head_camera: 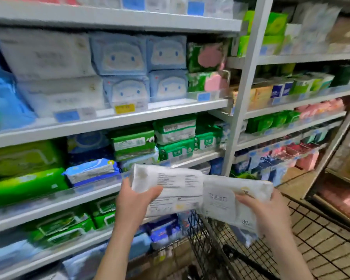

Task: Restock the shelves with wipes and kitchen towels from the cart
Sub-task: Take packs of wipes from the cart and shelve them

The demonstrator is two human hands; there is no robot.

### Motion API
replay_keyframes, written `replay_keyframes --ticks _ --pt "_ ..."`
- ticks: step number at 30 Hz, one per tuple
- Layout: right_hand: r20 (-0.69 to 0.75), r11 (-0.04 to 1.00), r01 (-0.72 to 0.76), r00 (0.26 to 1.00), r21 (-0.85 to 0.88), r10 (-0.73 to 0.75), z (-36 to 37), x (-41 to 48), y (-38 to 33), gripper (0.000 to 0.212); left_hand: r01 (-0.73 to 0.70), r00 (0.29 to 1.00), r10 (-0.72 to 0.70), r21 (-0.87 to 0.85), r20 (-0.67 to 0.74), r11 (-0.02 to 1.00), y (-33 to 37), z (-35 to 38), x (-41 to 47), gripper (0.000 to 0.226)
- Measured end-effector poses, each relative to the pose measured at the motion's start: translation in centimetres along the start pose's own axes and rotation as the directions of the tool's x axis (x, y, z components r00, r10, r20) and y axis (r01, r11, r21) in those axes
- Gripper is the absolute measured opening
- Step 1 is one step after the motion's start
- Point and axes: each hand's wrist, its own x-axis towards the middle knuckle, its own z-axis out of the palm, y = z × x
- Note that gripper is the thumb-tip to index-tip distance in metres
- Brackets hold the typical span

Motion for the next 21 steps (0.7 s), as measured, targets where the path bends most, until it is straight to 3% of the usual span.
replay_keyframes --ticks 4,8,13,18,21 --pt "0.155 0.987 0.096 0.981 0.126 -0.115 -0.1 -0.1 -3.5 0.043 -0.048 0.988 0.033 -0.096 -0.150 0.994 1.1 -3.9 -2.1 0.056" --pt "0.233 0.941 0.273 0.920 0.201 -0.317 1.8 -0.3 -7.6 0.052 -0.135 0.951 0.071 -0.201 -0.301 0.970 2.8 -8.5 -3.4 0.046" --pt "0.278 0.849 0.429 0.813 0.307 -0.511 6.4 -0.1 -14.4 0.055 -0.285 0.880 0.140 -0.270 -0.453 0.920 4.3 -14.3 -3.5 0.065" --pt "0.268 0.739 0.549 0.700 0.392 -0.662 12.6 -0.7 -20.9 0.046 -0.409 0.802 0.204 -0.269 -0.561 0.872 5.5 -19.9 -2.8 0.045" --pt "0.255 0.663 0.605 0.624 0.441 -0.738 16.0 -1.7 -24.1 0.047 -0.409 0.782 0.216 -0.221 -0.584 0.885 5.8 -22.9 -1.9 0.052"
